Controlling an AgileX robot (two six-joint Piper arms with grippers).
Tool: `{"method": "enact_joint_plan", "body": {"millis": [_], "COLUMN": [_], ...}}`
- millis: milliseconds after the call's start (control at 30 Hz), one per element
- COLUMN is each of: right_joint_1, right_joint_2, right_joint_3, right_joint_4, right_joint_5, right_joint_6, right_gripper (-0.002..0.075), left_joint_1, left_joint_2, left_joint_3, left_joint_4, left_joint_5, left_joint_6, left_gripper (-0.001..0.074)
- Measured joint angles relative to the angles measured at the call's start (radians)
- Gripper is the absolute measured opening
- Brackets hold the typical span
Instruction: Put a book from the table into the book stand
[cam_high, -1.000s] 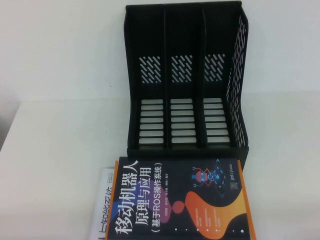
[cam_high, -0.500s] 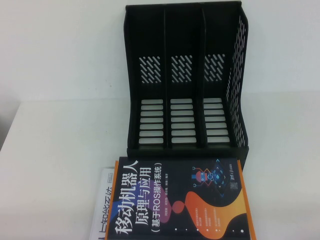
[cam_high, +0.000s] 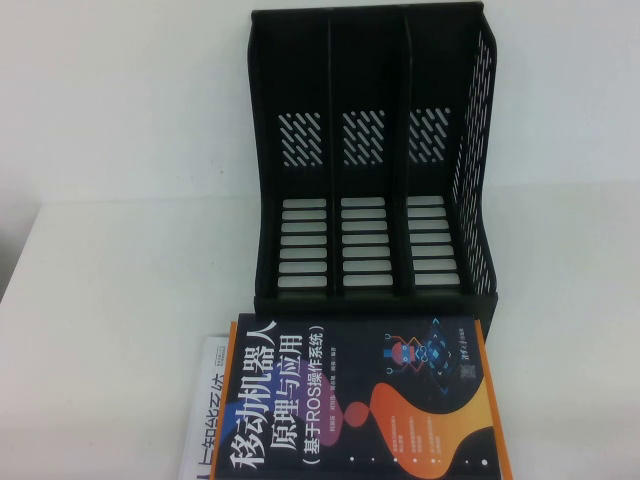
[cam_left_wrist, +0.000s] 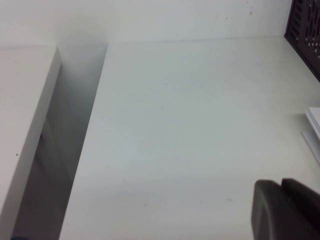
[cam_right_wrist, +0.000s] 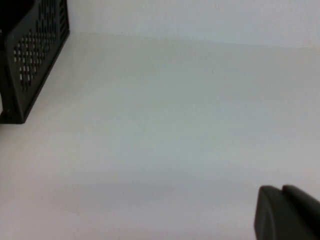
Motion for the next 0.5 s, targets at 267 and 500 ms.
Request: {"method": "enact_joint_plan", "body": {"millis": [267, 500], "right_joint_1": [0.0, 0.0], "right_joint_2": [0.0, 0.0], "right_joint_3": [0.0, 0.0], "right_joint_4": [-0.002, -0.002], "right_joint_5": [0.0, 0.0], "right_joint_6": [0.0, 0.0], "right_gripper": [-0.0003, -0.0003], "left_joint_1": [0.0, 0.0], "left_joint_2": [-0.002, -0.002], "left_joint_3": [0.0, 0.0], "left_joint_4": [0.0, -0.016], "left_joint_5": [0.0, 0.0], "left_joint_6": [-0.002, -0.002], "left_gripper": [-0.0004, -0.0004]}}
